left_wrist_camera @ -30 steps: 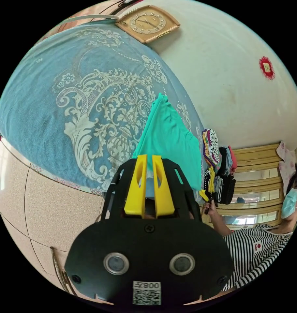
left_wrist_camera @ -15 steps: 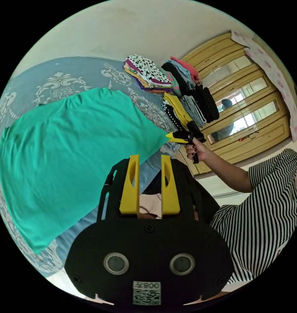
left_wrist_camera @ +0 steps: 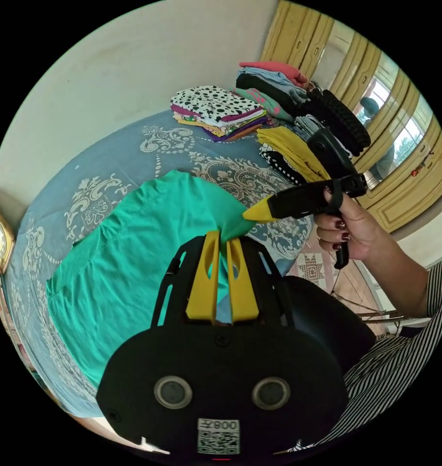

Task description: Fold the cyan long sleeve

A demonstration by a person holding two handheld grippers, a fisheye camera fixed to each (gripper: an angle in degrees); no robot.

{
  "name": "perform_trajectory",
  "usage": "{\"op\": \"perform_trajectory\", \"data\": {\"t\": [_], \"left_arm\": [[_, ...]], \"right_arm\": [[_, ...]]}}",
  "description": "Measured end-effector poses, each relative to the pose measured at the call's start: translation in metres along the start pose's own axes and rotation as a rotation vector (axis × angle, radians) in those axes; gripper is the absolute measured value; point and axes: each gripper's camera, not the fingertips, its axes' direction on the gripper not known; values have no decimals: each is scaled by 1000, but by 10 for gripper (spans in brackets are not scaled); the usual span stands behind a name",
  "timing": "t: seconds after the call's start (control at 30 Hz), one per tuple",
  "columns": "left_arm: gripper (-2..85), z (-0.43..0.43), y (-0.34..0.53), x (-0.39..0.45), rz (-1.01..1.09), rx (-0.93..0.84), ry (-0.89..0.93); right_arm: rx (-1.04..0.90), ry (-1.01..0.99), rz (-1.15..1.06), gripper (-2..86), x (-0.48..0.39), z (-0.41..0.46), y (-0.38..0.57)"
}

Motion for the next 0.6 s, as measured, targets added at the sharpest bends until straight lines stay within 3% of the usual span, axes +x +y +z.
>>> {"op": "perform_trajectory", "data": {"t": [0.17,0.6], "left_arm": [[20,-17,2,-32,-152,62,123],[22,-5,1,-16,-76,18,147]], "right_arm": [[180,-43,178,64,74,-27,-6],[185,-130,396,130,167,21,-112]]}}
